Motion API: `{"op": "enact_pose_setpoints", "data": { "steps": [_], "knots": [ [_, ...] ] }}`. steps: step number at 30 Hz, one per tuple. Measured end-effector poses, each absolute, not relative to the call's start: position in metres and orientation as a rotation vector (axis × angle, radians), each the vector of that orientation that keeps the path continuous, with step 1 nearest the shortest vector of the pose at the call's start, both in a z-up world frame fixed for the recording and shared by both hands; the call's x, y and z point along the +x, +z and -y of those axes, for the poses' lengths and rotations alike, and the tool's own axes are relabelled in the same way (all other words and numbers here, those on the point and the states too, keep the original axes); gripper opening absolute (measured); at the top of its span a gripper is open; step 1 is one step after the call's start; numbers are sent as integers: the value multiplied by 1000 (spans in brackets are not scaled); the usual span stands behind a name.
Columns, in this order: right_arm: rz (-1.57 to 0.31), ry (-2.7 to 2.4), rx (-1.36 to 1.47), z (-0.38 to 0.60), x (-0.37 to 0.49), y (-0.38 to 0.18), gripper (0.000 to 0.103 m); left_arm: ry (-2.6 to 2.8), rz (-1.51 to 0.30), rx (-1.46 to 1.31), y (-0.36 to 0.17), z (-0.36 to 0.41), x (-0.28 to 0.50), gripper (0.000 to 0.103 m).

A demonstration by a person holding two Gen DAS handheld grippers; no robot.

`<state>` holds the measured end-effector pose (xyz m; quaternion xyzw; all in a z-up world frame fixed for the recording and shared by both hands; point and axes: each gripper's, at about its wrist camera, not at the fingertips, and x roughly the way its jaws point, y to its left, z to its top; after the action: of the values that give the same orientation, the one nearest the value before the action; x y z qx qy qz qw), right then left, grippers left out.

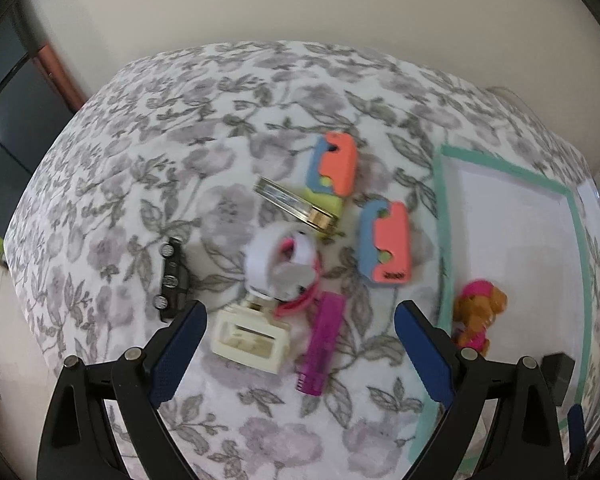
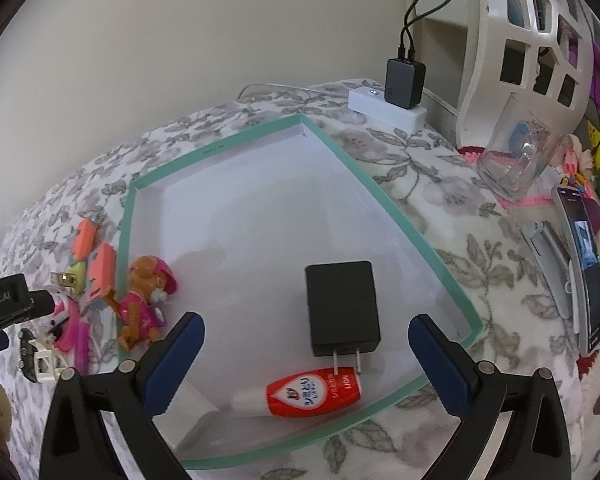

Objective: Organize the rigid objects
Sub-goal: 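Withdraw both tools from the tray toward the remaining items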

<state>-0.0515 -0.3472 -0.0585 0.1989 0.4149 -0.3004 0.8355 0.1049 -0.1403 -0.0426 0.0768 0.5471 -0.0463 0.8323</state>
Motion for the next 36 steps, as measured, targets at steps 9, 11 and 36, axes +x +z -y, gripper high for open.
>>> {"op": "enact_pose_setpoints", "data": {
  "steps": [9, 11, 36],
  "knots": [
    [-851, -574, 333, 320, -39, -43, 103, -51, -1134, 60, -28, 107, 118, 95],
    [-877, -567, 327, 316, -34, -44, 103, -47, -1132, 42, -26, 101, 119, 95],
    [-755, -342, 256, 220, 68, 10, 103, 53, -1222, -107, -38, -1, 170, 95]
  ]
}}
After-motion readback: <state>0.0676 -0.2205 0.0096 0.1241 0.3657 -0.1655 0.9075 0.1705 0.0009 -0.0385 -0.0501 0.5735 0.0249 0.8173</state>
